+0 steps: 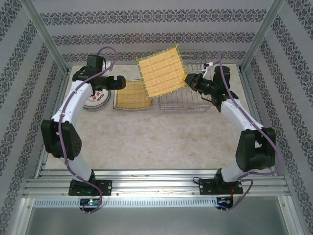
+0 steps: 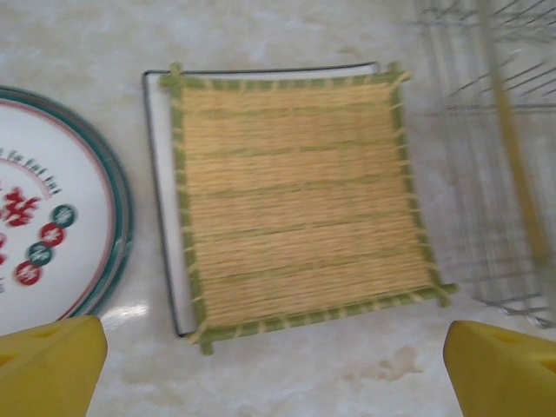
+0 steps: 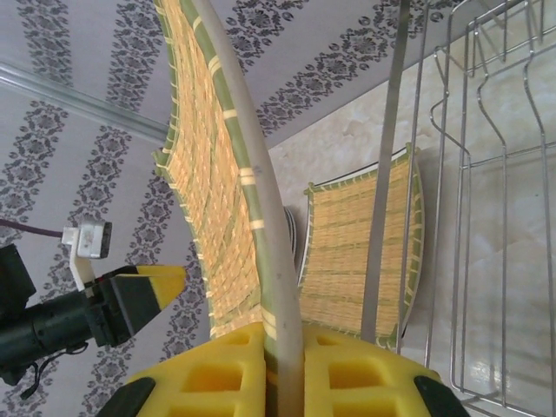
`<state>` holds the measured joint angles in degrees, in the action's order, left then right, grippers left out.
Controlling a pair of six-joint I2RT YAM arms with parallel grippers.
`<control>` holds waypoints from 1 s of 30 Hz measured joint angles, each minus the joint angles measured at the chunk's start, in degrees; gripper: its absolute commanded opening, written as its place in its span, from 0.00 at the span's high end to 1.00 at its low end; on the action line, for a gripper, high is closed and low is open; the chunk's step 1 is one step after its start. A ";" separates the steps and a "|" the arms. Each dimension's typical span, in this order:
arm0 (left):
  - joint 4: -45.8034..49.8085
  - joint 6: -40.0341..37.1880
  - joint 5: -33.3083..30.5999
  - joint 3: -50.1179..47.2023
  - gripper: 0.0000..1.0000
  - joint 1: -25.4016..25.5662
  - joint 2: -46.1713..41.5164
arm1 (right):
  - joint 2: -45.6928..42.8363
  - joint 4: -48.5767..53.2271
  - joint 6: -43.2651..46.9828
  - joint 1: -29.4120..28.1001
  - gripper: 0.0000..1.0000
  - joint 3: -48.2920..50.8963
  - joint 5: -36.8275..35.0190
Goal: Unload the plates from the dish rack
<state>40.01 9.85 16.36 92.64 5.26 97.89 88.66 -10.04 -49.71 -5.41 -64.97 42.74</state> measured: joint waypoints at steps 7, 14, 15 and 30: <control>-14.99 1.27 11.32 -9.55 0.00 0.00 -5.88 | 2.89 -4.07 -3.23 -0.09 1.00 0.02 2.43; -32.02 9.14 24.41 -15.41 0.00 0.00 -4.79 | 4.09 -6.80 -5.53 -0.87 1.00 0.00 3.63; -34.73 10.73 25.99 -16.26 0.00 -0.02 -4.42 | 4.31 -6.99 -5.75 -1.20 1.00 0.00 3.69; -56.78 25.86 33.46 -21.46 0.30 0.00 0.96 | 7.63 -9.66 -8.22 -4.87 1.00 -2.62 5.05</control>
<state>-16.78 35.70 49.82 71.18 5.26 98.85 96.29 -19.70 -57.93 -10.28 -67.59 47.79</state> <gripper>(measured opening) 0.755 0.105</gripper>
